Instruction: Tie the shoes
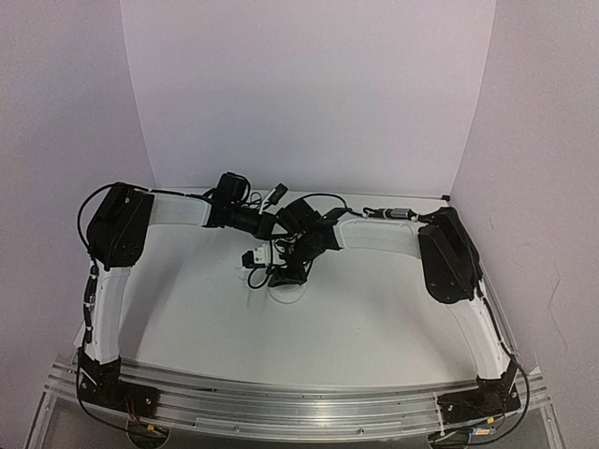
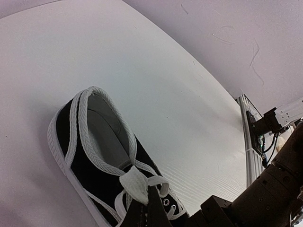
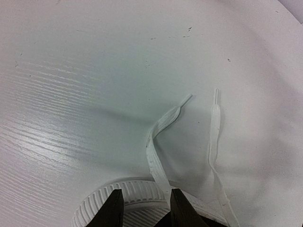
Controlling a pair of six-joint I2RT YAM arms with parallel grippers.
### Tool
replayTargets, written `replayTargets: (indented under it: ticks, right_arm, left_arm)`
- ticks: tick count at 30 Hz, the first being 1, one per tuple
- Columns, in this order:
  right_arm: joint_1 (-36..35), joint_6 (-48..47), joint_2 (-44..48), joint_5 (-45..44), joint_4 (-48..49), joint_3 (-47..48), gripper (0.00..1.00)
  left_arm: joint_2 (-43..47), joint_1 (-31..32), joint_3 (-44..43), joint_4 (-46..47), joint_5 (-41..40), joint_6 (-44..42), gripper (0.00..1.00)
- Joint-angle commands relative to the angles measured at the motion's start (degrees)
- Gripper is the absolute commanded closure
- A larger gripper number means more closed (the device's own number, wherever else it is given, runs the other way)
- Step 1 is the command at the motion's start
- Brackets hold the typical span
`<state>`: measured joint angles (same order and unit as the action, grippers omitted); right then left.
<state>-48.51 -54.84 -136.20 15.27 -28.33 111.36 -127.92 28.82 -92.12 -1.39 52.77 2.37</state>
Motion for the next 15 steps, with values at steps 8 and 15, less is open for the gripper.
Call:
replayTargets:
  ticks: [8, 15]
  right_arm:
    - [0.9, -0.7, -2.3, -4.0, -1.2, 5.2, 0.59]
    - [0.9, -3.1, -4.0, -5.9, -2.1, 7.0, 0.59]
  left_arm:
    - [-0.5, -0.2, -0.9, 1.7, 1.1, -1.5, 1.0]
    - [-0.8, -0.3, -1.0, 1.7, 1.1, -1.4, 1.0]
